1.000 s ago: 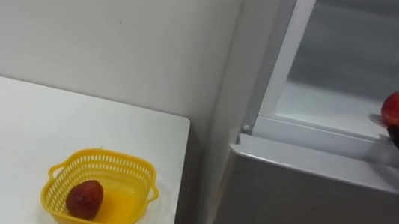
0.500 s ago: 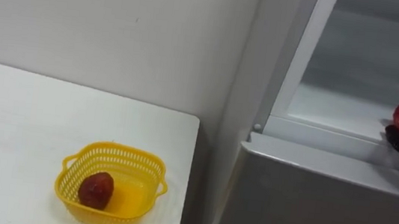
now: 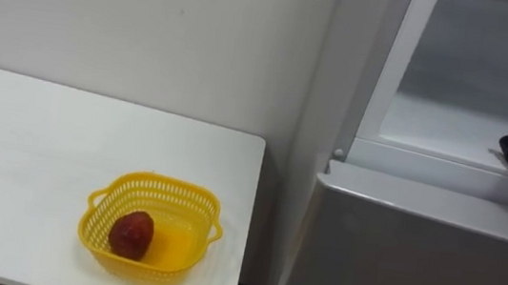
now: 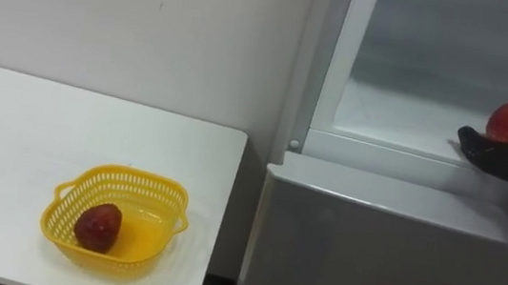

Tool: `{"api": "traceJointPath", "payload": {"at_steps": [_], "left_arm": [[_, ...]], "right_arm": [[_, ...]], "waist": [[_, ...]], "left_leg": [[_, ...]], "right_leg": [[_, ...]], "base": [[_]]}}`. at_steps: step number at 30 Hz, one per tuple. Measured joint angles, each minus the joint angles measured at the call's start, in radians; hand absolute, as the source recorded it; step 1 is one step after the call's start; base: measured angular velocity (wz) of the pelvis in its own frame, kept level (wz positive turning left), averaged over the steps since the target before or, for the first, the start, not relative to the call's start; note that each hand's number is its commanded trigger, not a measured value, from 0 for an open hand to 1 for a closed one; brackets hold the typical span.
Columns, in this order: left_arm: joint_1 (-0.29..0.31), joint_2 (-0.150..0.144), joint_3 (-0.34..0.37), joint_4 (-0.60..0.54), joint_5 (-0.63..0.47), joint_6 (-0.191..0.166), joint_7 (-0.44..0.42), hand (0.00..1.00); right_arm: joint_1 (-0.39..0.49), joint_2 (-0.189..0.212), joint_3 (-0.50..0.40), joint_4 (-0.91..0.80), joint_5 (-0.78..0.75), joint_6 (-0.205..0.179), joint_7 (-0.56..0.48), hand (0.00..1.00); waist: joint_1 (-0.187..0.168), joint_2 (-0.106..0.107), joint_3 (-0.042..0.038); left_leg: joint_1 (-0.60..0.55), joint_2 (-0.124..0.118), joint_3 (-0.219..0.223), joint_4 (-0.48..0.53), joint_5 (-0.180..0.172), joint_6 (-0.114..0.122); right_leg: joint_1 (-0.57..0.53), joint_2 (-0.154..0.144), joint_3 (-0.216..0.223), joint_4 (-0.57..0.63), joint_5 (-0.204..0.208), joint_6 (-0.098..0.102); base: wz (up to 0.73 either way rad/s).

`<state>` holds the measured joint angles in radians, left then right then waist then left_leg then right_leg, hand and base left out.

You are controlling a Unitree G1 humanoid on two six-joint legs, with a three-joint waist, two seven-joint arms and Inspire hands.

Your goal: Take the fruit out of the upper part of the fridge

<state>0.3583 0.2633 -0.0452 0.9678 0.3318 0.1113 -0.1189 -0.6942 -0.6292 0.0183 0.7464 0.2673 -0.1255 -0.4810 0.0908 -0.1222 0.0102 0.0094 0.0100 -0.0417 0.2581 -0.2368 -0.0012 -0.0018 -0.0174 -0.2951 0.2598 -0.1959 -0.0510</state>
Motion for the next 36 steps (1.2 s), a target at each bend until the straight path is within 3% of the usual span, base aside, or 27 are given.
{"api": "traceJointPath", "payload": {"at_steps": [19,28,29,30,32,36], "left_arm": [[-0.018,0.0,-0.006,-0.005,-0.018,-0.001,0.02,0.0],[-0.026,0.01,-0.007,-0.001,-0.024,0.014,0.02,0.0],[-0.026,0.01,-0.008,0.0,-0.025,0.017,0.02,0.0],[-0.027,0.01,-0.008,0.0,-0.024,0.022,0.02,0.0],[-0.03,0.011,-0.009,0.004,-0.024,0.029,0.02,0.0],[-0.031,0.014,-0.009,0.004,-0.024,0.044,0.019,0.0]], "right_arm": [[-0.033,-0.011,0.002,0.107,0.042,-0.027,0.099,0.0],[-0.046,-0.032,0.004,0.163,0.042,-0.024,0.181,0.0],[-0.063,-0.032,0.007,0.188,0.043,-0.023,0.194,0.17],[-0.075,-0.035,0.011,0.213,0.045,-0.018,0.207,0.51],[-0.099,-0.041,0.02,0.248,0.048,-0.008,0.227,1.0],[-0.133,-0.05,0.036,0.301,0.048,0.004,0.258,1.0]], "waist": [[-0.001,0.003,-0.004],[-0.006,-0.009,-0.0101],[-0.006,-0.011,-0.0087],[-0.006,-0.015,-0.0069],[-0.004,-0.018,-0.0052],[-0.004,-0.018,-0.0049]], "left_leg": [[-0.026,-0.006,-0.017,0.015,0.001,-0.001],[-0.031,-0.007,-0.023,0.017,0.002,-0.003],[-0.03,-0.008,-0.023,0.017,0.002,-0.003],[-0.029,-0.008,-0.025,0.017,0.003,-0.004],[-0.028,-0.008,-0.026,0.017,0.005,-0.004],[-0.021,-0.008,-0.027,0.014,0.007,-0.006]], "right_leg": [[-0.017,-0.014,-0.019,0.015,-0.006,-0.003],[-0.017,-0.015,-0.026,0.015,-0.006,-0.004],[-0.017,-0.016,-0.026,0.014,-0.006,-0.004],[-0.017,-0.016,-0.028,0.014,-0.006,-0.004],[-0.015,-0.017,-0.031,0.014,-0.005,-0.005],[-0.011,-0.017,-0.034,0.012,-0.004,-0.006]], "base": [[0.03],[0.02],[0.0],[0.0],[0.0],[0.01]]}}
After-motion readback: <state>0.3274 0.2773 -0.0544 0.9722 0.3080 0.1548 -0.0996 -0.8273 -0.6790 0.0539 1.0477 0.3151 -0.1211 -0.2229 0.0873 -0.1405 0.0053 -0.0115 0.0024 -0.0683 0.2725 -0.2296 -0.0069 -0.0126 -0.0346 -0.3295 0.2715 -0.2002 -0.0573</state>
